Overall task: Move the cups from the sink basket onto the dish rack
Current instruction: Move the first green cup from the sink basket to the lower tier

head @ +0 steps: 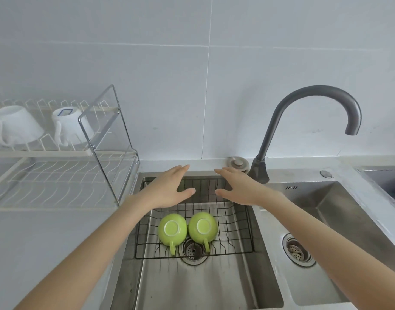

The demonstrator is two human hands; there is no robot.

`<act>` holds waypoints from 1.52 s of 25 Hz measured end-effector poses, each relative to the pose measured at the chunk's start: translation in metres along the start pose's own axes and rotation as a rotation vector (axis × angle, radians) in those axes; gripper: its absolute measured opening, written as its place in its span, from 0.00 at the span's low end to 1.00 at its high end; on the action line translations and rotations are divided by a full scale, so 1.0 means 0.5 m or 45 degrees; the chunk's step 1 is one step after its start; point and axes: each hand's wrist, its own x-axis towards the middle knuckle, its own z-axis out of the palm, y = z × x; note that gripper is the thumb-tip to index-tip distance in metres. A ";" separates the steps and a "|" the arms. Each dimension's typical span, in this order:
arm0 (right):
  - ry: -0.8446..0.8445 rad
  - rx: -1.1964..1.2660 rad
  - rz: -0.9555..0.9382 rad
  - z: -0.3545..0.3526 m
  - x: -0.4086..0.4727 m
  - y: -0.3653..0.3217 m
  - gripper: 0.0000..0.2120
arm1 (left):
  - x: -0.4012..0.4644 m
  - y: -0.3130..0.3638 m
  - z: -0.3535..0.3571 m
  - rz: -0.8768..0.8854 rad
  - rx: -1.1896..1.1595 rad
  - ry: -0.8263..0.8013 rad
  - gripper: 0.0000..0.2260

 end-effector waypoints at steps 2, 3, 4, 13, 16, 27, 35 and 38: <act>0.004 0.090 0.019 0.021 0.008 0.018 0.29 | 0.012 -0.001 0.033 -0.019 -0.104 0.008 0.32; 0.003 0.118 0.029 0.033 0.011 0.026 0.28 | 0.015 -0.003 0.050 -0.034 -0.154 0.012 0.31; -0.009 0.149 0.047 0.046 0.017 0.037 0.28 | 0.023 -0.003 0.069 -0.053 -0.207 0.007 0.31; -0.170 0.438 0.282 0.190 0.089 0.144 0.26 | 0.107 -0.052 0.245 -0.430 -0.584 -0.044 0.25; -0.205 0.633 0.421 0.237 0.118 0.172 0.25 | 0.134 -0.065 0.300 -0.572 -0.724 -0.076 0.25; -0.280 0.897 0.753 0.375 0.202 0.227 0.27 | 0.201 -0.076 0.434 -0.829 -0.937 -0.063 0.26; -0.268 1.042 0.828 0.418 0.242 0.236 0.32 | 0.230 -0.106 0.468 -0.853 -0.905 -0.076 0.28; -0.188 1.149 0.887 0.423 0.239 0.236 0.29 | 0.231 -0.109 0.473 -0.830 -0.857 -0.093 0.28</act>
